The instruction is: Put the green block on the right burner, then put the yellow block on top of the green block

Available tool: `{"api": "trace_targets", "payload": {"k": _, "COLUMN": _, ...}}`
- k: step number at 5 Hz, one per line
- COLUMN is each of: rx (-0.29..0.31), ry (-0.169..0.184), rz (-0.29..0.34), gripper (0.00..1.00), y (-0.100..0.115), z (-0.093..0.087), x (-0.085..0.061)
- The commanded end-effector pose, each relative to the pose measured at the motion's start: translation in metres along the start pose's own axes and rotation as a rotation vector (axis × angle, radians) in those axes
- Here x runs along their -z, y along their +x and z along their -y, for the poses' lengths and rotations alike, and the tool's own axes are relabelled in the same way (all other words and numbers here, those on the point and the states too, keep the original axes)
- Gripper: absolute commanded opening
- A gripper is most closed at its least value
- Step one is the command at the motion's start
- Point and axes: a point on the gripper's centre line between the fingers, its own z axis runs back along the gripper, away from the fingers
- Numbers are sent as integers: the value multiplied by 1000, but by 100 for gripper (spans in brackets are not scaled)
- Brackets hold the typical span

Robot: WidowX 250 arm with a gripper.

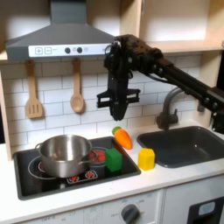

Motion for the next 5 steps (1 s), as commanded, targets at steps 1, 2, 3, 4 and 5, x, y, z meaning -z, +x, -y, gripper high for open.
{"api": "trace_targets", "payload": {"k": 1, "rx": 51, "ry": -4, "rz": -60, "gripper": 0, "y": -33, "z": 15, "x": -3}}
{"api": "trace_targets", "payload": {"k": 2, "rx": 85, "ry": 2, "rz": -74, "gripper": 0, "y": -43, "z": 23, "x": -3}}
{"api": "trace_targets", "payload": {"k": 3, "rx": 67, "ry": 40, "rz": -76, "gripper": 100, "y": -47, "z": 23, "x": -5}}
{"api": "trace_targets", "payload": {"k": 4, "rx": 60, "ry": 79, "rz": -92, "gripper": 100, "y": -46, "z": 22, "x": -6}}
{"api": "trace_targets", "payload": {"k": 5, "rx": 45, "ry": 88, "rz": -95, "gripper": 100, "y": -46, "z": 22, "x": -7}}
